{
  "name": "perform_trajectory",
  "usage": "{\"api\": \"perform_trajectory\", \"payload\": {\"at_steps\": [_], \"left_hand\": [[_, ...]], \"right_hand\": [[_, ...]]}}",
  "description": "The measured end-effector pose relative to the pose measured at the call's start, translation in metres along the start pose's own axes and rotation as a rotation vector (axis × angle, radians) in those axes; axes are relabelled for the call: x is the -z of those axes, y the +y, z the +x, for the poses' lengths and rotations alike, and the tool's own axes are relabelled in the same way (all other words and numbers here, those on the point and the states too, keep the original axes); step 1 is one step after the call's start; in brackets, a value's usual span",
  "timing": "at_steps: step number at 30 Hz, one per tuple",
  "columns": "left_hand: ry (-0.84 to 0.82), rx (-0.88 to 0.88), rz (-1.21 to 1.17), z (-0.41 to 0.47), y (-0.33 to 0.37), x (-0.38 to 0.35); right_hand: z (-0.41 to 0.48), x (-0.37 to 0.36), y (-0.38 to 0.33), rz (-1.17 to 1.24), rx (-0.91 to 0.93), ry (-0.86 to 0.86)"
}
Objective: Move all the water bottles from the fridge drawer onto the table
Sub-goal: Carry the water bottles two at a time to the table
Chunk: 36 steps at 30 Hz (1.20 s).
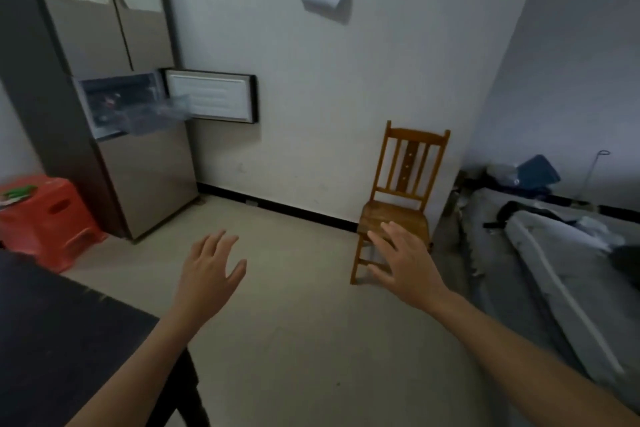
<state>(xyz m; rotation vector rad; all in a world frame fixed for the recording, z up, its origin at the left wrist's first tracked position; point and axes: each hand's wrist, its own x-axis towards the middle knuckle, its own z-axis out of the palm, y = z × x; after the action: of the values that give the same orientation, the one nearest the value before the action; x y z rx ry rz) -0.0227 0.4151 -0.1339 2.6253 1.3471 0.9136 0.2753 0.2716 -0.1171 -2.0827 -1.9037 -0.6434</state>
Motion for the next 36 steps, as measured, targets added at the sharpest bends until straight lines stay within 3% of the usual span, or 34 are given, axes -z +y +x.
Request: {"api": "perform_trajectory", "payload": {"at_steps": [9, 18, 28, 36], "left_hand": [[-0.029, -0.037, -0.159, 0.036, 0.143, -0.071], [-0.076, -0.017, -0.212, 0.091, 0.184, -0.138], [-0.056, 0.102, -0.263, 0.232, 0.203, -0.243], [-0.071, 0.061, -0.248, 0.325, 0.239, -0.303]], "right_hand": [[-0.041, -0.008, 0.115, 0.082, -0.068, 0.001], [-0.027, -0.041, 0.19, 0.093, -0.072, -0.018], [0.076, -0.11, 0.318, 0.029, 0.026, -0.183], [0.127, -0.157, 0.408, -0.009, 0.024, -0.23]]}}
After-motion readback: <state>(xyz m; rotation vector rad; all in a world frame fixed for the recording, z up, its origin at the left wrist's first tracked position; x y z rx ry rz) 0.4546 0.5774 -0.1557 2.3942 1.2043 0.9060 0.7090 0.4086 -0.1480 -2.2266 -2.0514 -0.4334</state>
